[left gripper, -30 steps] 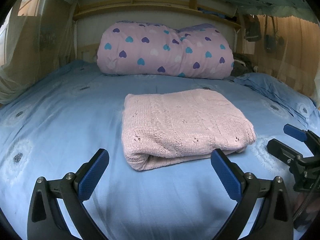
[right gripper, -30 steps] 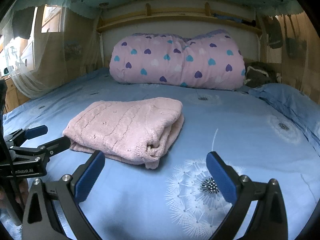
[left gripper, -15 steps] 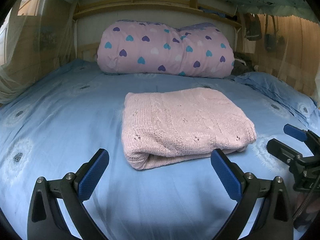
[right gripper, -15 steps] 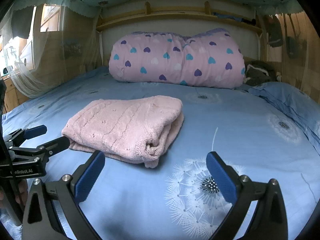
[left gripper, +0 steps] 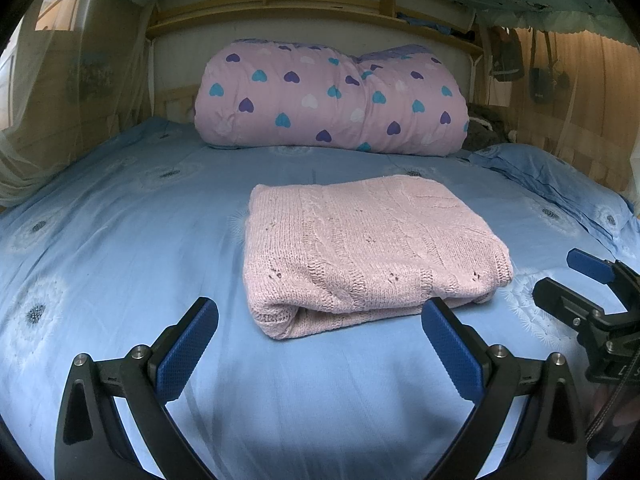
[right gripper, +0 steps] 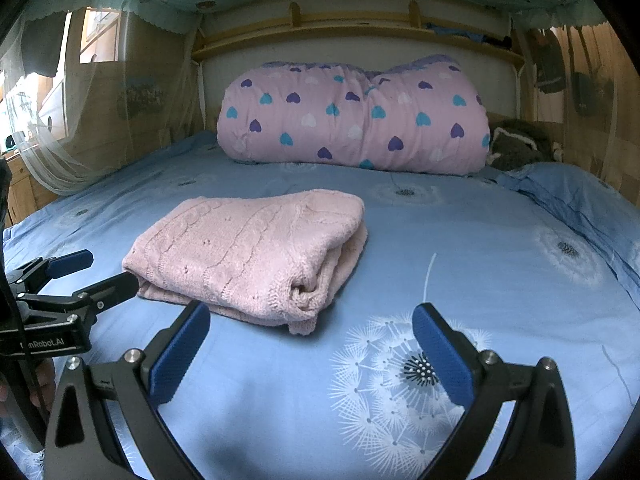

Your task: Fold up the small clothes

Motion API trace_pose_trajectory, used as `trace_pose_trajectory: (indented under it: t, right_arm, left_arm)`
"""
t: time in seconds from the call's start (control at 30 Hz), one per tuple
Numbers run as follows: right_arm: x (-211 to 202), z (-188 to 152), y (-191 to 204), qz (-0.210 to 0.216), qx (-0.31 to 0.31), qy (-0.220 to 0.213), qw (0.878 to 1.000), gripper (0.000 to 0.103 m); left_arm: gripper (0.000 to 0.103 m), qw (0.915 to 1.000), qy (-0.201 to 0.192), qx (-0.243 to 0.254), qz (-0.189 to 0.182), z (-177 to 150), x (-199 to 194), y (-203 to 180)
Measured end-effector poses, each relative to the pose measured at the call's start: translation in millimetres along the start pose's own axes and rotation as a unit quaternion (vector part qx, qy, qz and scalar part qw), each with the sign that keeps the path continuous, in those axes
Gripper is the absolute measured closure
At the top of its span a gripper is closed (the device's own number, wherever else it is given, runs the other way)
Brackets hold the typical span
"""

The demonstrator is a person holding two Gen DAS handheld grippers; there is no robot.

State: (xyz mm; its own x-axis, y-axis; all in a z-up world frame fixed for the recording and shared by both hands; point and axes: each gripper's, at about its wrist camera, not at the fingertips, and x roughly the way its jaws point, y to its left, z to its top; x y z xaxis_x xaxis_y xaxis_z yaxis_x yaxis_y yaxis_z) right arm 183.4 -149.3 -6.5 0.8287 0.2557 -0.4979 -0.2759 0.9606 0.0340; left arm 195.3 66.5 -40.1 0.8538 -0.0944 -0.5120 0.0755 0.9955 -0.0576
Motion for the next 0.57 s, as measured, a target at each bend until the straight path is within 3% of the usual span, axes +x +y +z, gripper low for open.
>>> trace_pose_trajectory:
  t: [0.57]
  right_arm:
    - [-0.2,-2.0,-1.1,0.001,0.001,0.003,1.000,0.000]
  left_arm:
    - [0.004,1.0000,0.000,0.000,0.000,-2.5,1.3,1.2]
